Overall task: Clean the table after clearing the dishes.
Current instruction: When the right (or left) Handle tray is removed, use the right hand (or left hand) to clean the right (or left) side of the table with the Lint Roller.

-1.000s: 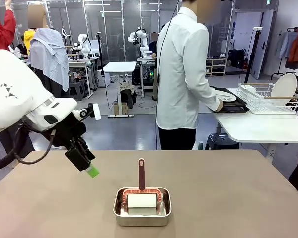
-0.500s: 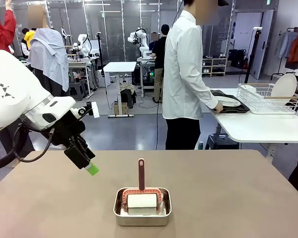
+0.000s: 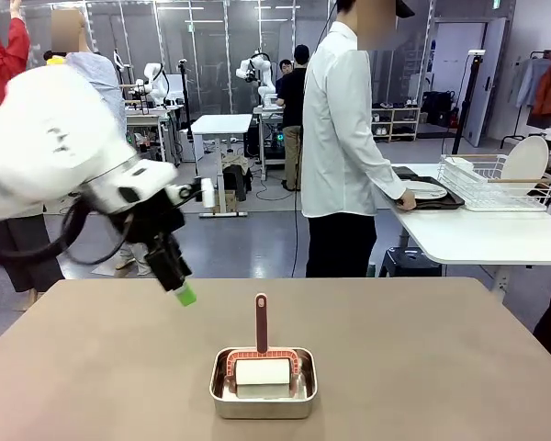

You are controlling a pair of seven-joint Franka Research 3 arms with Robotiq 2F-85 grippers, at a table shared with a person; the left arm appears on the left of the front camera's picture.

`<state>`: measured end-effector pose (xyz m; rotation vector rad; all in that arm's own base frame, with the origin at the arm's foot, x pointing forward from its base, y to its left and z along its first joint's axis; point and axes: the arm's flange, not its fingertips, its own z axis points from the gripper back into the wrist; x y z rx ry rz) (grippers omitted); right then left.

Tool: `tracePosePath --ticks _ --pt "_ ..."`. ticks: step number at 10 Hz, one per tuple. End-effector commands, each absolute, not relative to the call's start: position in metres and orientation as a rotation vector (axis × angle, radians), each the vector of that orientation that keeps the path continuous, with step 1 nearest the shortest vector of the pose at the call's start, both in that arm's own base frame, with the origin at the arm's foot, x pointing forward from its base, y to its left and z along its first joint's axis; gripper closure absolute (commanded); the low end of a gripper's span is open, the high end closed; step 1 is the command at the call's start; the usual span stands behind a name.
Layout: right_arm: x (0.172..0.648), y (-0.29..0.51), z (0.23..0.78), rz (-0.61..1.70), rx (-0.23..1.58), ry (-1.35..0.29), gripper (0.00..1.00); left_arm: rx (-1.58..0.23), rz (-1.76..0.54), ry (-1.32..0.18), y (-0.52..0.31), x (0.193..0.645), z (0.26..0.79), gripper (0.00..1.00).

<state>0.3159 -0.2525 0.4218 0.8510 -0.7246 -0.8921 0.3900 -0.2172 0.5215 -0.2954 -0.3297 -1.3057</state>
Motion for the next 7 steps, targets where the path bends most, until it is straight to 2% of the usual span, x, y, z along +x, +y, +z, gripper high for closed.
tracePosePath --ticks 1,4,6,7 --pt "0.314 -0.254 0.423 -0.884 0.851 -0.721 0.0 -0.228 -1.456 -0.228 -0.259 0.427 0.548 0.0" --pt "0.314 -0.254 0.423 -0.884 0.851 -0.721 0.0 -0.164 -1.687 -0.135 -0.327 0.464 0.556 0.0" --pt "0.314 -0.254 0.423 -0.884 0.851 -0.721 0.0 -0.194 -1.765 -0.107 -0.356 0.481 0.547 0.0" --pt "0.314 -0.254 0.423 -0.884 0.851 -0.721 0.0 -0.148 -1.729 -0.055 -0.36 0.491 0.539 0.0"
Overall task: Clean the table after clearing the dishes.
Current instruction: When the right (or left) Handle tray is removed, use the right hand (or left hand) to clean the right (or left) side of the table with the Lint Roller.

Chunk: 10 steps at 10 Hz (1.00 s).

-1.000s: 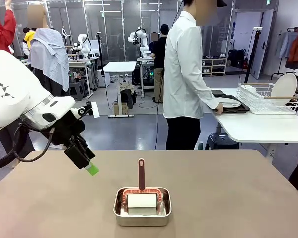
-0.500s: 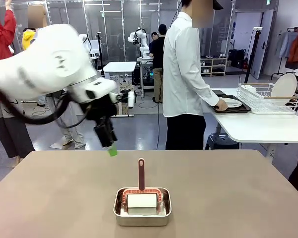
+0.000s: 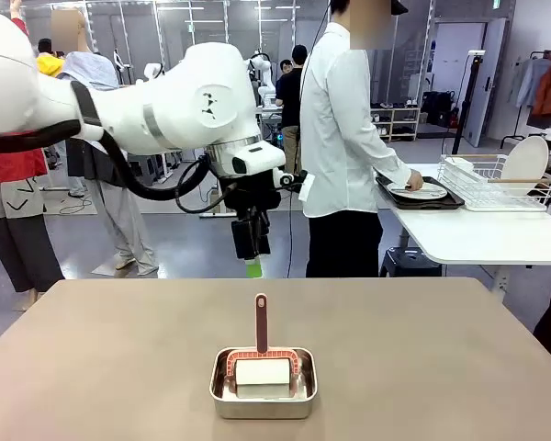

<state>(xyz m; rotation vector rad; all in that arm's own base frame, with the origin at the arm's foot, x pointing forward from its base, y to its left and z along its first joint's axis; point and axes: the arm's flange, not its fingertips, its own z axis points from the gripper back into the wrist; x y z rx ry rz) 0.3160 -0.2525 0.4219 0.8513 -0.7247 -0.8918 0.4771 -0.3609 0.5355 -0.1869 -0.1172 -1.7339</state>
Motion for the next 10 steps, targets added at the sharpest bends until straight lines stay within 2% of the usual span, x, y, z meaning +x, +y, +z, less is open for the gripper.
tracePosePath --ticks 1,10 --pt "0.314 -0.254 0.423 -0.884 0.851 -0.721 0.0 -0.159 -1.715 -0.045 -0.36 0.496 0.535 0.0" --pt "0.314 -0.254 0.423 -0.884 0.851 -0.721 0.0 -0.296 -1.561 0.045 -0.357 0.554 0.461 0.0"
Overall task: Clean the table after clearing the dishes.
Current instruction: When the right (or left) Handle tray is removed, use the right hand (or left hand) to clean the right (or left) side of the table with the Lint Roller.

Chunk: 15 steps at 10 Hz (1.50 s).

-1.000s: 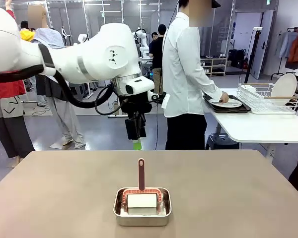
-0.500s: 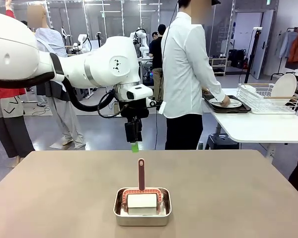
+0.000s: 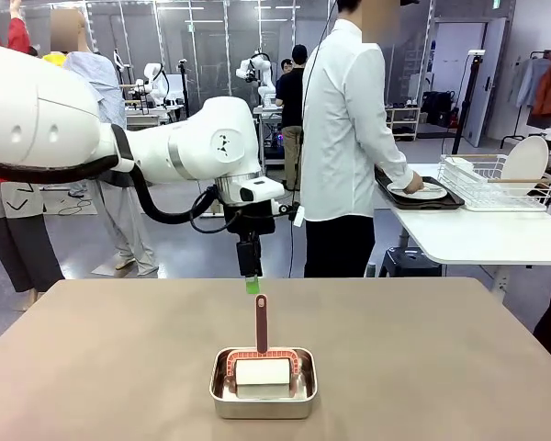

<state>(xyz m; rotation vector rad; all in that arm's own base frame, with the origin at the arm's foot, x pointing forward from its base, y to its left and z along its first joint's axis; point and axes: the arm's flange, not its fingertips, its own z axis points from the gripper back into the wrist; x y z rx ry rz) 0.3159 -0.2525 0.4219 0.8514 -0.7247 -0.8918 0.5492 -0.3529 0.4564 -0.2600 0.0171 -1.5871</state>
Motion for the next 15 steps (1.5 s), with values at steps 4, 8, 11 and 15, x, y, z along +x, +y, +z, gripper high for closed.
tracePosePath --ticks 4,8,11,15 --pt "0.314 -0.254 0.423 -0.884 0.851 -0.721 0.0 -0.357 -1.529 0.097 -0.357 0.554 0.437 0.0" --pt "0.314 -0.254 0.423 -0.884 0.851 -0.721 0.0 -0.387 -1.498 0.175 -0.368 0.543 0.419 0.0" --pt "0.314 -0.254 0.423 -0.884 0.851 -0.721 0.0 -0.374 -1.451 0.24 -0.372 0.534 0.406 0.0" --pt "0.314 -0.254 0.423 -0.884 0.851 -0.721 0.0 -0.36 -1.452 0.262 -0.371 0.53 0.401 0.81"
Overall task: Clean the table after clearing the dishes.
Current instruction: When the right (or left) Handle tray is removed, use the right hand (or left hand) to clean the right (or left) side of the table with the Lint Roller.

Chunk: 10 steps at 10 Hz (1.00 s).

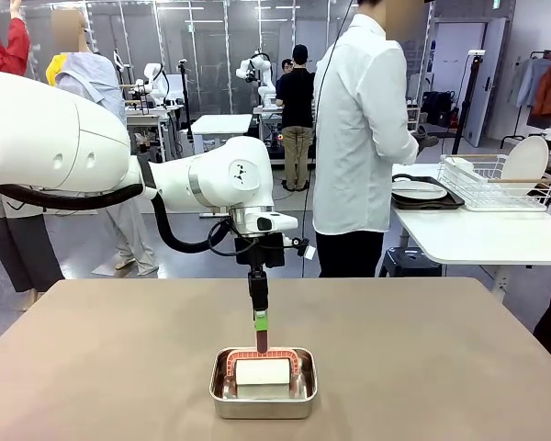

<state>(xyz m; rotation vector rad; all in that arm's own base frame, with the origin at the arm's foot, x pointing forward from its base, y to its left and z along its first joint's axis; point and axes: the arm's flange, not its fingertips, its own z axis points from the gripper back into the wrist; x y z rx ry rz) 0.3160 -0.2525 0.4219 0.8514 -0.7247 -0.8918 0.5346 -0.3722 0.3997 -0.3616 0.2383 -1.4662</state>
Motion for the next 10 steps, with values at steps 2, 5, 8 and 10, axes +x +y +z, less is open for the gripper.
tracePosePath --ticks 2,5,8,10 --pt "0.314 -0.254 0.423 -0.884 0.851 -0.721 0.0 -0.378 -1.453 0.262 -0.369 0.529 0.4 1.0" --pt "0.314 -0.254 0.423 -0.884 0.851 -0.721 0.0 -0.388 -1.442 0.299 -0.369 0.528 0.401 1.0" --pt "0.314 -0.254 0.423 -0.884 0.851 -0.721 0.0 -0.406 -1.401 0.261 -0.361 0.529 0.409 1.0" --pt "0.314 -0.254 0.423 -0.884 0.851 -0.721 0.0 -0.414 -1.305 0.202 -0.355 0.521 0.434 1.0"
